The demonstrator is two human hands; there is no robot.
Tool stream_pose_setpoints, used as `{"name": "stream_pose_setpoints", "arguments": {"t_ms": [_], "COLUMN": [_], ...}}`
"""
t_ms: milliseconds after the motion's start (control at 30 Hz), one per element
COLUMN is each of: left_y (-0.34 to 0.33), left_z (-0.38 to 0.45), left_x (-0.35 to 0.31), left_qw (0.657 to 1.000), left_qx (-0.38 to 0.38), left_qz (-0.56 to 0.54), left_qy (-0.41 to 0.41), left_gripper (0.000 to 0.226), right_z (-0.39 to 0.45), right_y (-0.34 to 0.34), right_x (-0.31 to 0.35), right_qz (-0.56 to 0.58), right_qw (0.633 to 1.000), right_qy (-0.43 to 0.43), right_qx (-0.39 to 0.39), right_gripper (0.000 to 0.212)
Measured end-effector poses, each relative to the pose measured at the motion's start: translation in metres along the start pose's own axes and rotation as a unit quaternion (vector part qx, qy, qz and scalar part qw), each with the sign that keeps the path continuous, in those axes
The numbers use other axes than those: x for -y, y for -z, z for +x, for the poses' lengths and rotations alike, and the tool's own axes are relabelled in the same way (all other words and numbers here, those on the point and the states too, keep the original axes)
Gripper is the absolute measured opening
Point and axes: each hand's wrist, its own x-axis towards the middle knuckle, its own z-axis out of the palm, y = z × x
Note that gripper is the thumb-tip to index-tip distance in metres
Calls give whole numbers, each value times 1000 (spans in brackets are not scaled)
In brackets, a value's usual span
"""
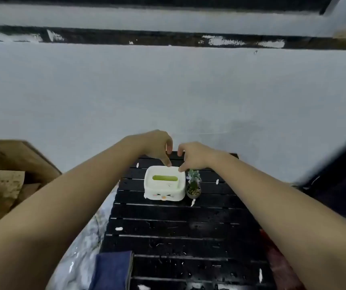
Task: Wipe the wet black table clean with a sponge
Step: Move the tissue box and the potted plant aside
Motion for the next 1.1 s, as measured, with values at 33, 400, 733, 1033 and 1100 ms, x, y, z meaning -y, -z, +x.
{"name": "stream_pose_setpoints", "arguments": {"t_ms": [33,400,733,1033,1100], "left_y": [-17,-176,-243,-276,-285], "left_z": [5,42,33,29,31], "left_x": [3,60,78,105,110], "left_qw": [1000,996,973,954,945], "left_qx": [2,-86,-228,-239,-246], "left_qz": [0,7,-12,-180,-214], "left_qy": [2,15,15,32,17], "left_gripper": [47,57,66,104,101], "right_z": [4,56,48,56,58], "right_y": [-14,-159,-220,-256,-261], "right_x": [-4,-46,-47,-54,-56], "right_qz": [-13,-57,-64,13,36], "right_qw": [1000,989,955,953,952], "right_qy": [4,87,169,87,70], "right_qx": [-1,-108,-234,-290,-296], "right_gripper": [57,60,52,85,89]}}
